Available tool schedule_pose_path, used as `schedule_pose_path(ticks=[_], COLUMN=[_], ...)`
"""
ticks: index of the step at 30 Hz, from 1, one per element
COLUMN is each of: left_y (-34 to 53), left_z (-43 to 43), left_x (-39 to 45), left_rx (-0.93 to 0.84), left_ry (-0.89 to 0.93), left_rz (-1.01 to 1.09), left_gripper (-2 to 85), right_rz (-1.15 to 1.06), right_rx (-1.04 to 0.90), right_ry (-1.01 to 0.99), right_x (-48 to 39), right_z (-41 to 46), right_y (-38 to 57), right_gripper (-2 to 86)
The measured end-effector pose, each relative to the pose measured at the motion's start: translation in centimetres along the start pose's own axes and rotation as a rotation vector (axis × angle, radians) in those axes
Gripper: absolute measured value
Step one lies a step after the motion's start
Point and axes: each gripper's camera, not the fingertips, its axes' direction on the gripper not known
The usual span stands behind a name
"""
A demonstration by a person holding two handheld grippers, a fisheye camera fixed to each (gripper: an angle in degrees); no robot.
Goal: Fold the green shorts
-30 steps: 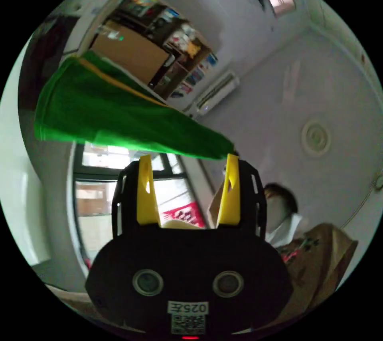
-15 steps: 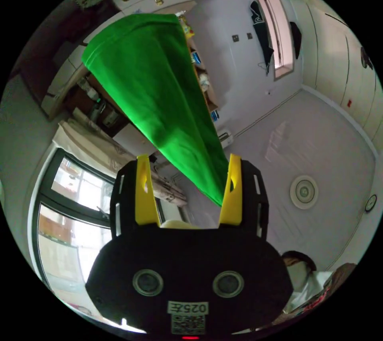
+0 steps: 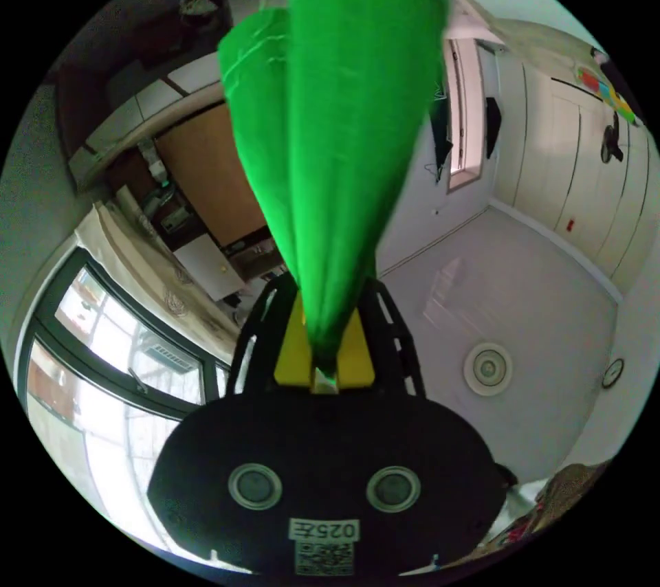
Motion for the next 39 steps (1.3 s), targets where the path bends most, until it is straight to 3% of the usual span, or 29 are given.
schedule_pose_path(ticks=[2,7,13,16,20,23,25,27,30,33,35,39], left_y=[-1.1,-3.5,-6.0,-7.9,-9.3,-7.7,-6.6,-7.2,-10.8,-12.8,-12.1,-10.4], left_z=[-0.6,-4.7,-13.3,-15.9,-10.0,-3.4,-1.4,-1.5,-5.4,-9.9,-11.5,-14.4], left_x=[1.2,9.9,23.6,29.7,36.9,40.1,40.4,38.2,32.5,27.0,25.5,24.5], left_rx=[-0.053,-0.19,-0.104,-0.024,-0.094,-0.257,-0.309,-0.316,-0.296,-0.275,-0.23,-0.175], left_ry=[0.026,-0.289,-0.563,-0.696,-0.858,-0.989,-1.164,-1.445,-1.652,-1.681,-1.688,-1.531], left_rz=[0.001,0.104,0.165,0.155,0.302,0.495,0.587,0.642,0.534,0.385,0.4,0.4], left_gripper=[0.0,-0.8,-0.9,-0.9,-0.8,-0.8,-0.7,-0.7,-0.7,-0.7,-0.7,-0.7], right_rz=[0.002,-0.022,0.027,0.153,0.402,0.473,0.553,0.779,0.952,1.052,1.075,1.187], right_rx=[-0.011,-0.096,-0.321,-0.528,-0.64,-0.574,-0.497,-0.462,-0.533,-0.678,-0.725,-0.611], right_ry=[-0.001,0.029,-0.165,-0.321,-0.572,-0.592,-0.589,-0.664,-0.698,-0.605,-0.557,-0.617], right_x=[2.2,9.7,20.2,24.6,29.4,31.8,33.7,36.7,38.7,39.3,39.8,43.2], right_z=[0.9,7.2,23.2,33.5,43.7,45.8,46.2,47.9,51.3,52.9,52.9,52.5], right_y=[0.5,4.3,18.5,28.7,42.4,51.1,57.6,68.6,82.7,93.7,97.7,102.4], right_gripper=[7.2,7.2,7.3,7.4,7.5,7.5,7.6,7.7,7.8,7.8,7.8,7.8])
